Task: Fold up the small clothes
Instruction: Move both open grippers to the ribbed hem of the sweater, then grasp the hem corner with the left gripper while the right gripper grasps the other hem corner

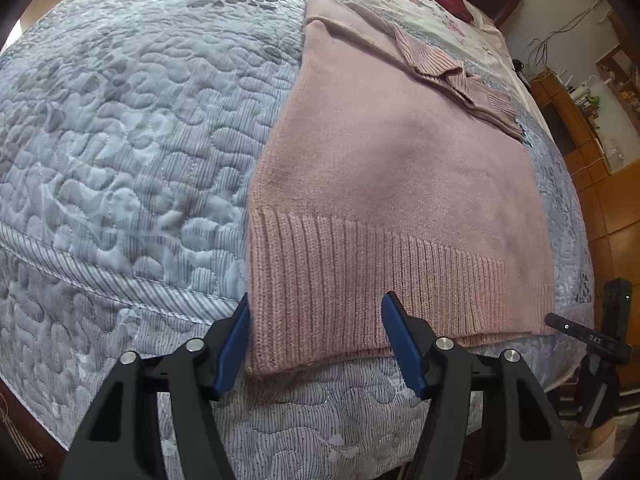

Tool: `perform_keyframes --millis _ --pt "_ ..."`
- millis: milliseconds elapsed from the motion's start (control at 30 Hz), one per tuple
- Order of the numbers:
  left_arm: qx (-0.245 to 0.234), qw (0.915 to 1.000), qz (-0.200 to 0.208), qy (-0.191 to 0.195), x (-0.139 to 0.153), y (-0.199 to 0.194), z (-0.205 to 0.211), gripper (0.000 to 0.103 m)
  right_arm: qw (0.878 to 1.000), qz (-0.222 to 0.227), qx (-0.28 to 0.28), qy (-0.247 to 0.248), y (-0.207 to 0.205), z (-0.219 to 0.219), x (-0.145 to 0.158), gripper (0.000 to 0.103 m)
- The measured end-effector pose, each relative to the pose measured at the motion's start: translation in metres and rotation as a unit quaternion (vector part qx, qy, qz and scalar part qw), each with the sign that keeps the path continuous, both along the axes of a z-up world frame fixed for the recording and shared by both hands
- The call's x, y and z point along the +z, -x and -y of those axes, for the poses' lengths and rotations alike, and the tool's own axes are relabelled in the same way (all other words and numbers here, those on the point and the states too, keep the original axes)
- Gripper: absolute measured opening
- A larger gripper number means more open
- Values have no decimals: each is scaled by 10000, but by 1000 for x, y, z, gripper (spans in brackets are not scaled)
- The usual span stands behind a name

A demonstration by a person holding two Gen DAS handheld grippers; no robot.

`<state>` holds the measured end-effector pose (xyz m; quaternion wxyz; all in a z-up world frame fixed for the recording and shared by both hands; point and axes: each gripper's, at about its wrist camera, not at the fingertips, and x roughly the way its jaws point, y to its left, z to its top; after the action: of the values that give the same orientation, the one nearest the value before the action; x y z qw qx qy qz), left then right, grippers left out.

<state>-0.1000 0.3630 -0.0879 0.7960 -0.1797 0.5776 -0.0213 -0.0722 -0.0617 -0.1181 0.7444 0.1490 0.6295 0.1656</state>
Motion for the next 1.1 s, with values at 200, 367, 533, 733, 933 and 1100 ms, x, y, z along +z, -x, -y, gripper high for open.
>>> perform_keyframes --millis 200,367,533,733,933,1100 --pt "218 9995 7 211 -2 3 -14 18 9994 45 -44 -335 3 3 1 9" --pt "300 9974 216 618 10 6 -21 10 9943 173 -171 -1040 0 9 22 8" --pt "355 9925 626 992 36 0 -27 10 9827 349 -445 -1764 -16 22 50 8" --pt "445 9879 962 1133 63 -35 -34 10 9777 480 -701 -1922 -54 28 72 8" --pt "640 9857 991 1207 61 -78 -43 10 9746 227 -933 -2021 -98 41 60 8" --pt "831 9855 837 1217 41 -112 -53 10 9696 -132 -1221 -2117 -133 52 34 8"
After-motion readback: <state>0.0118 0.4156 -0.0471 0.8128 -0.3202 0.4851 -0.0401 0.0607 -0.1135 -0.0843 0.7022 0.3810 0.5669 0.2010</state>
